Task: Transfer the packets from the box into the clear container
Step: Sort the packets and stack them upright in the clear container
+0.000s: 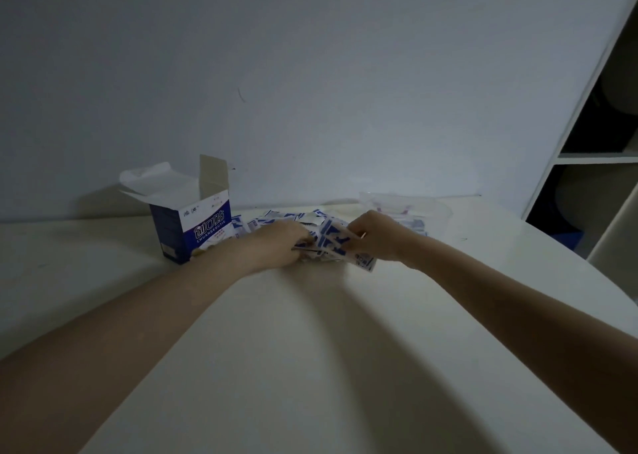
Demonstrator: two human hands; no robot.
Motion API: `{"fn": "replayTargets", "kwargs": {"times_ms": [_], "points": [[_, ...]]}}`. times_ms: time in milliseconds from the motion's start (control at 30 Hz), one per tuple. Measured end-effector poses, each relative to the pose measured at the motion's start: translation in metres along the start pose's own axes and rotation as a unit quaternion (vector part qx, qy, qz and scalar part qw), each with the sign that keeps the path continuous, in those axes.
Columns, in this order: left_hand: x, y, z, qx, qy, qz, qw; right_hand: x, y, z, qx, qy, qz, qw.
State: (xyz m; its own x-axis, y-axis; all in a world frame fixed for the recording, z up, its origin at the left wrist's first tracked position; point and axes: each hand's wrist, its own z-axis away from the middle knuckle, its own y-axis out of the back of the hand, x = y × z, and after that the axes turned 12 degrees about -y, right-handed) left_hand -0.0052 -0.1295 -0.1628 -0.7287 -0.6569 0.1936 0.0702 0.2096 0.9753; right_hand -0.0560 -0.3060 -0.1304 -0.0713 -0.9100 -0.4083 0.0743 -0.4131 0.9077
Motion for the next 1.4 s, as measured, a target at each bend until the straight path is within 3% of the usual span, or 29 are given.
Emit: {"fn": "replayTargets", "kwargs": {"times_ms": [67,133,200,233,400,500,567,667,800,867,967,1033,1200,1400], "points": [[0.002,0.006,0.001,0.069,0.004,0.041,0.997,0.004,-0.002,-0.003,-0.032,-0.035,-0.142,0.989],[0.007,0.015,0.002,0.144,0.048,0.186,0.971,0.004,-0.006,-0.004,-0.052,-0.038,-0.221,0.973],[0.015,0.02,0.003,0.133,0.085,0.375,0.913,0.003,-0.008,-0.005,-0.036,-0.039,-0.25,0.967],[0.019,0.02,0.004,0.114,0.086,0.414,0.899,0.002,-0.009,-0.006,-0.025,-0.044,-0.255,0.966],[0.021,0.019,0.006,0.133,0.098,0.427,0.889,0.002,-0.008,-0.007,0.025,-0.043,-0.28,0.959],[0.016,0.021,0.005,0.193,0.149,0.398,0.884,0.006,0.0,-0.008,0.033,-0.037,-0.355,0.934],[0.014,0.023,0.004,0.233,0.167,0.407,0.867,0.006,0.003,-0.006,0.008,-0.021,-0.333,0.943],[0.023,0.026,0.0,0.232,0.132,0.447,0.854,0.003,0.0,-0.003,0.006,-0.001,-0.235,0.972],[0.022,0.028,-0.004,0.217,0.107,0.38,0.893,0.004,0.003,-0.003,0.103,0.013,-0.251,0.962],[0.008,0.026,-0.003,0.2,0.105,0.264,0.938,0.009,0.006,-0.002,0.115,0.03,-0.169,0.978],[-0.009,0.013,0.002,0.078,0.093,0.108,0.987,0.019,0.002,0.0,0.092,0.06,-0.006,0.994],[-0.012,0.003,0.005,0.031,0.073,0.103,0.992,0.025,-0.005,0.001,0.069,0.084,0.014,0.994],[-0.009,0.0,0.005,0.018,0.036,0.034,0.999,0.026,-0.018,0.0,0.048,0.145,0.061,0.986],[-0.008,0.0,0.014,0.013,0.002,-0.036,0.999,0.024,-0.025,-0.003,0.046,0.12,0.062,0.99]]}}
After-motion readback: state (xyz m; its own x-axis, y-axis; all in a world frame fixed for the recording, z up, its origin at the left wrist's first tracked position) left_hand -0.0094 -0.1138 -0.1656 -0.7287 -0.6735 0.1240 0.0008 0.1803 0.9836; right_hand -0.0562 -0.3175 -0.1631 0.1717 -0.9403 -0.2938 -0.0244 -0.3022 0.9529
